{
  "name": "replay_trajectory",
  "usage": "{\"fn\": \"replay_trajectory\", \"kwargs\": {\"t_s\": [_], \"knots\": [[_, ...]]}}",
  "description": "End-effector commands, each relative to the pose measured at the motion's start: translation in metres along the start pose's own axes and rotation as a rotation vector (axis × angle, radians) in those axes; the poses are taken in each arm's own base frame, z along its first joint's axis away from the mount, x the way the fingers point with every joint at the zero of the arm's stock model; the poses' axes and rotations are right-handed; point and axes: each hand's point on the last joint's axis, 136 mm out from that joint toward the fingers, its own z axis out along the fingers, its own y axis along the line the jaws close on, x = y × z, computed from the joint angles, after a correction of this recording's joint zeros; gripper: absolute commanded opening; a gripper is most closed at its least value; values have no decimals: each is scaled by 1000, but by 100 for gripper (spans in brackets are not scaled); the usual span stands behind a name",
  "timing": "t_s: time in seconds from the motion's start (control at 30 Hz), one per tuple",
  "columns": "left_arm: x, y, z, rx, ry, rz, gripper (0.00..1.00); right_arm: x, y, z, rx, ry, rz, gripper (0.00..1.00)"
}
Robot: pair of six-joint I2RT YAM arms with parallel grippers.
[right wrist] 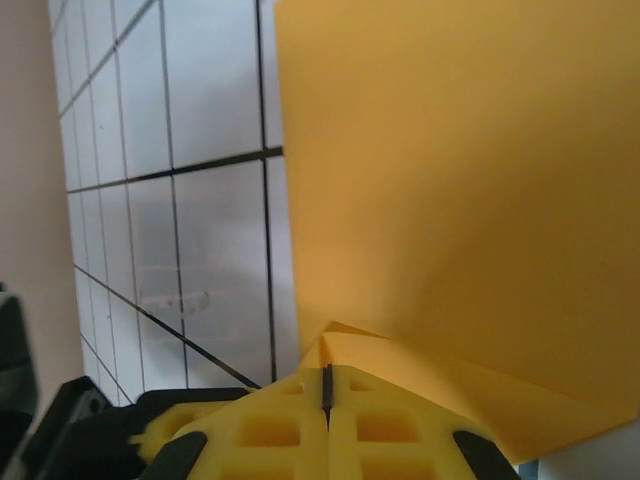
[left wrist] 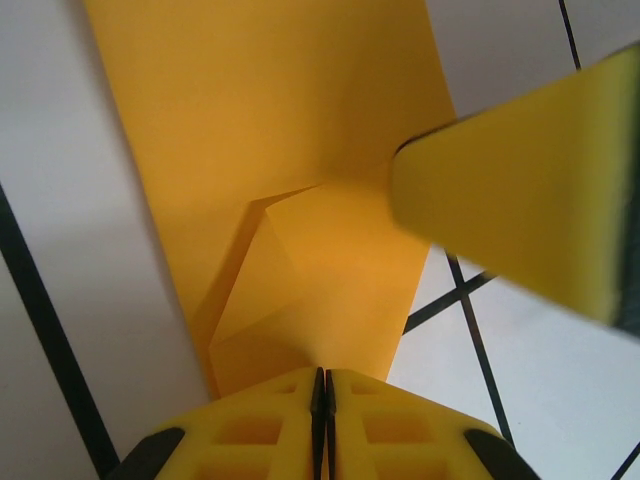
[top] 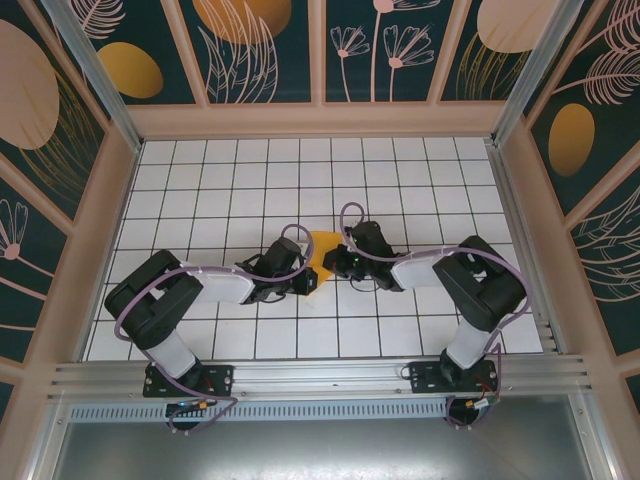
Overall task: Fold a paper plane with a square sheet of paper (pick it up from the middle)
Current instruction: Third fold the triangle at the center of the table.
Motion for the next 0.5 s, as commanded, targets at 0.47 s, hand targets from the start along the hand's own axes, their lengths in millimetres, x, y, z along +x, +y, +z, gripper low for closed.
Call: {"fn": "replay_trajectory", "kwargs": {"t_s": [0.47], "knots": [[-23, -41, -35, 86, 28, -74, 20, 14, -47, 11, 155, 18, 63, 0]]}}
